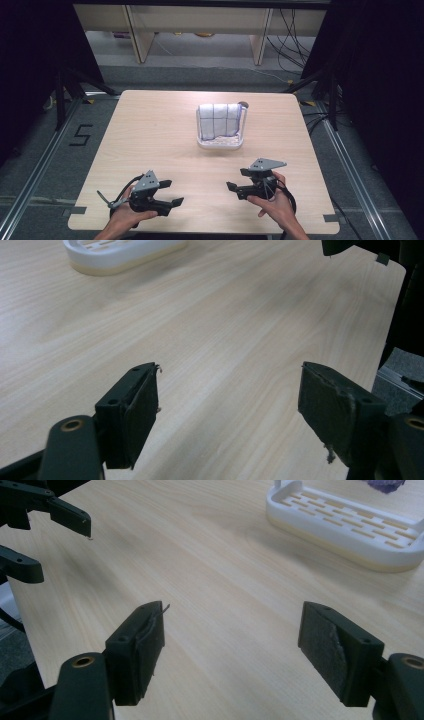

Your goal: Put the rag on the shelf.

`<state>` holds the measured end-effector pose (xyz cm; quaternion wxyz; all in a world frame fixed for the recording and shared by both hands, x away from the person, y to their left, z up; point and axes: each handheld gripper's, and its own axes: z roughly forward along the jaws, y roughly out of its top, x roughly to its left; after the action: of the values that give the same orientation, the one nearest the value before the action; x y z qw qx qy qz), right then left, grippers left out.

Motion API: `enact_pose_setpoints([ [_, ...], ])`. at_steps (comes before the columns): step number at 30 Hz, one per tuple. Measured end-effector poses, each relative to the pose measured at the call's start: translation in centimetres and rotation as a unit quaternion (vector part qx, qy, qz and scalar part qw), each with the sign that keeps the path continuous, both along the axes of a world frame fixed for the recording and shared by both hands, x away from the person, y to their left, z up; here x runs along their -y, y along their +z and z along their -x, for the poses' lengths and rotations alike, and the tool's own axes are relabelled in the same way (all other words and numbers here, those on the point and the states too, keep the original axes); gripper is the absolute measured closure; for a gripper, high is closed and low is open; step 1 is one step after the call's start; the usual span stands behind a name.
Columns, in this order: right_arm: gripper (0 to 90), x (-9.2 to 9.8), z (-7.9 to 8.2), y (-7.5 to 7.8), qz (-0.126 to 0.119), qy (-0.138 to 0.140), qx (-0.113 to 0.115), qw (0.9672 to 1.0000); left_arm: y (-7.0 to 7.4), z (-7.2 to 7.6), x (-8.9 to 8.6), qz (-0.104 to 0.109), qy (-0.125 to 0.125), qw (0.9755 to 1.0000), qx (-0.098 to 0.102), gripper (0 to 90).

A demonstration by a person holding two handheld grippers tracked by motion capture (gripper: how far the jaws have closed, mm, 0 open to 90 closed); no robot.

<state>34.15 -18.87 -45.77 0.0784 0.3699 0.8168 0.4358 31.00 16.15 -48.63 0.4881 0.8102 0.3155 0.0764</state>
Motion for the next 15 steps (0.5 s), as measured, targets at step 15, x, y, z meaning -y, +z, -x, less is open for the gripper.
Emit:
enact_pose_setpoints([
  [15,20.2,0.3,2.0,-1.2,0.011,0.008,-0.02,0.9997,-0.7,1.3,0.0,-0.04,-0.025,0.9988,0.011,22.8],
])
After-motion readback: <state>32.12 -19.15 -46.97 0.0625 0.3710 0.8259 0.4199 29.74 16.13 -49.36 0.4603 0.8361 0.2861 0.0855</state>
